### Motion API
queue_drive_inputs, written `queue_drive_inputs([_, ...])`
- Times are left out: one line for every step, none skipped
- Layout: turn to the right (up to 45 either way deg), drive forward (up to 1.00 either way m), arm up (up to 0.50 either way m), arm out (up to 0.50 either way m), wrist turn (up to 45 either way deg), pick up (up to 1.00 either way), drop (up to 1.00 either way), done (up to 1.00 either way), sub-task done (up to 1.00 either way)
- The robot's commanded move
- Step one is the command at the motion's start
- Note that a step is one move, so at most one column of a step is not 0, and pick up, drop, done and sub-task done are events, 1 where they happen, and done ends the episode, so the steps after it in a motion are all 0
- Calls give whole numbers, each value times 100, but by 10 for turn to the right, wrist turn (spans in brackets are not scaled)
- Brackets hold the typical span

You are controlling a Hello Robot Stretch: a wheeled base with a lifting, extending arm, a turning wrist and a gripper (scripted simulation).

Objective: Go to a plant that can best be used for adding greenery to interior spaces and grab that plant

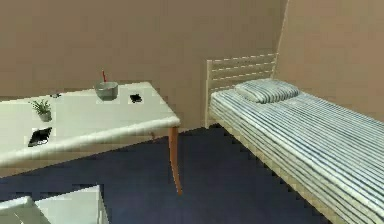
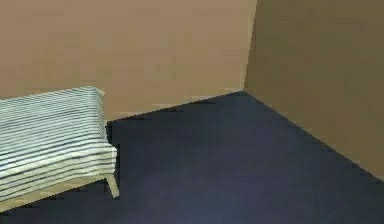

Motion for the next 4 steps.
queue_drive_inputs([0, 70, 0, 0, 0, 0, 0, 0, 0])
queue_drive_inputs([-450, 0, 0, 0, 0, 0, 0, 0, 0])
queue_drive_inputs([-60, 0, 0, 0, 0, 0, 0, 0, 0])
queue_drive_inputs([0, 30, 0, 0, 0, 0, 0, 0, 0])
